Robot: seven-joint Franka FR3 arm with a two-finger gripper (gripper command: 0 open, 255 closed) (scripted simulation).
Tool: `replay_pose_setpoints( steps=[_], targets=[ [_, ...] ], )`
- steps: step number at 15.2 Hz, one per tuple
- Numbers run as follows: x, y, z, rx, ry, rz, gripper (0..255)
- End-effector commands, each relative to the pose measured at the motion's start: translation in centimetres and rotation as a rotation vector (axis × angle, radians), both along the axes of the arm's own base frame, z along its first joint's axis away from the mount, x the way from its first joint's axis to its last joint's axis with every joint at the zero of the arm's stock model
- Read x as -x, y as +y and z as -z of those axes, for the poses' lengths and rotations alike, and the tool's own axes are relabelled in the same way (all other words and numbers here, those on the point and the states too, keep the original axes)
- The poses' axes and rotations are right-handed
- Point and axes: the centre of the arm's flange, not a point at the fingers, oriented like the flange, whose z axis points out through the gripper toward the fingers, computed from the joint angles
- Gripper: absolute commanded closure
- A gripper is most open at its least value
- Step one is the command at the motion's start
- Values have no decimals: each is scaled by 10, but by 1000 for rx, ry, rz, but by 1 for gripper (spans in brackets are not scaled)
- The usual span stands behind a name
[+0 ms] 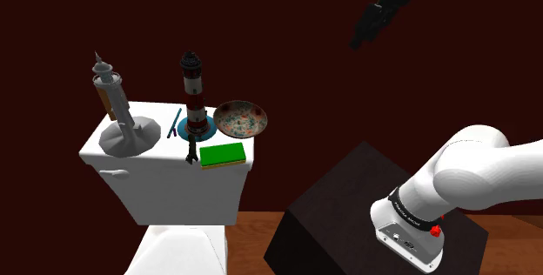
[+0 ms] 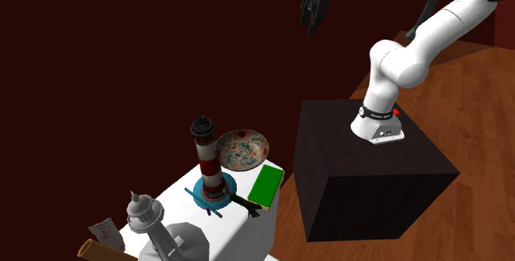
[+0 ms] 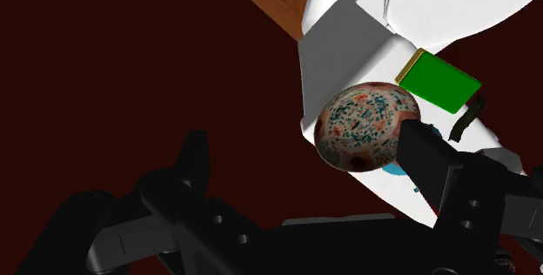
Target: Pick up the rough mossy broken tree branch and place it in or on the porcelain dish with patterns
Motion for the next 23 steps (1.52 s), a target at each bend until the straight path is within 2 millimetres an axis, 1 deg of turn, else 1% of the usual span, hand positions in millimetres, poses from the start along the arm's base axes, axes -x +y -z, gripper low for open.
replay_pose_setpoints(
  steps=[1, 12, 23],
  targets=[
    [0, 0, 0, 0, 0, 0, 0],
    [-49, 107, 86, -19, 37, 125, 0],
    [-108, 209, 173, -37, 74, 250, 0]
  ],
)
